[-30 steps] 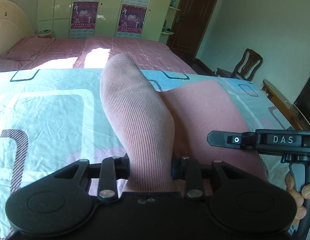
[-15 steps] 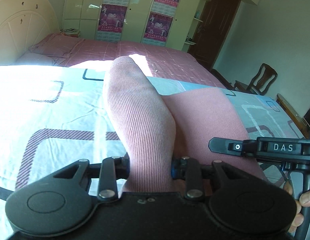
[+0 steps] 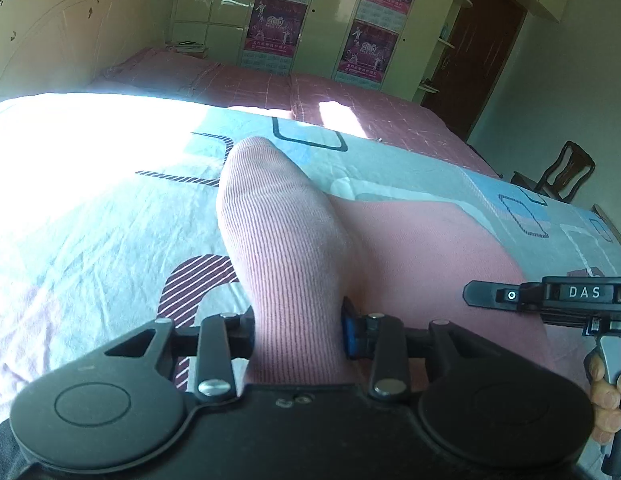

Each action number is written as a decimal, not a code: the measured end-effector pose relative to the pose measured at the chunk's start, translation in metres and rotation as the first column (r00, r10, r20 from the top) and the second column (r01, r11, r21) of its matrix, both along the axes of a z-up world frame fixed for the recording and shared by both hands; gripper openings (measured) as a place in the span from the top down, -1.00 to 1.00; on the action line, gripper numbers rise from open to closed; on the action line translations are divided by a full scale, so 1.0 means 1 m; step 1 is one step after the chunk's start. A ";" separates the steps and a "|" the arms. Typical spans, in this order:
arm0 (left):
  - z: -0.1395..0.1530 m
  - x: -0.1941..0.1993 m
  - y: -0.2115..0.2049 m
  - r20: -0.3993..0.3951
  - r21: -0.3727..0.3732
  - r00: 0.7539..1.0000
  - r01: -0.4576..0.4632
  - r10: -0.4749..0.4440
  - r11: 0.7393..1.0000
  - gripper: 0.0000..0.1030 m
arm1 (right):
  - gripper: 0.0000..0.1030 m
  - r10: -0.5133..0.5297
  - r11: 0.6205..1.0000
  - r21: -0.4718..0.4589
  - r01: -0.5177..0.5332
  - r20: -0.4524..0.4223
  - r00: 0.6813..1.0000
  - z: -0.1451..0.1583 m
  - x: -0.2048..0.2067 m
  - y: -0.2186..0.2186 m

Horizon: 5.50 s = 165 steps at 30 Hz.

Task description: Fold small clothes

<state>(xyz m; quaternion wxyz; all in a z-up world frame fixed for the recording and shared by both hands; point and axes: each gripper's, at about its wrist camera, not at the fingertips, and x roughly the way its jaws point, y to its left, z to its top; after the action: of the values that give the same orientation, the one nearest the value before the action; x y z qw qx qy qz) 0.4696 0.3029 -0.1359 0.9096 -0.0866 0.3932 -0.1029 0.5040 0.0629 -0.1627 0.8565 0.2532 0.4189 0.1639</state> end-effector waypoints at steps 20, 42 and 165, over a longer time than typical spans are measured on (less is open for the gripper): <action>-0.009 0.042 0.017 0.024 0.058 0.988 -0.156 0.155 0.986 -0.26 | 0.45 -0.084 0.979 -0.184 0.083 0.003 0.996 -0.014 0.041 -0.002; 0.008 -0.073 -0.005 0.038 0.134 0.992 -0.125 0.121 0.983 -0.29 | 0.45 0.083 0.940 -0.338 -0.041 0.111 0.990 0.021 -0.080 0.025; 0.204 -0.477 -0.076 0.256 0.221 0.933 -0.313 0.255 0.924 -1.00 | -0.99 -0.032 0.894 -0.389 0.221 0.439 0.898 0.197 -0.505 -0.005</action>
<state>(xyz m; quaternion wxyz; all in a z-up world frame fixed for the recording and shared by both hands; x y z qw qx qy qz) -0.0073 0.2273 0.0679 0.9564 -0.0119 0.2822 0.0736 -0.0007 0.0580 0.0341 0.9698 0.0444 0.2319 0.0609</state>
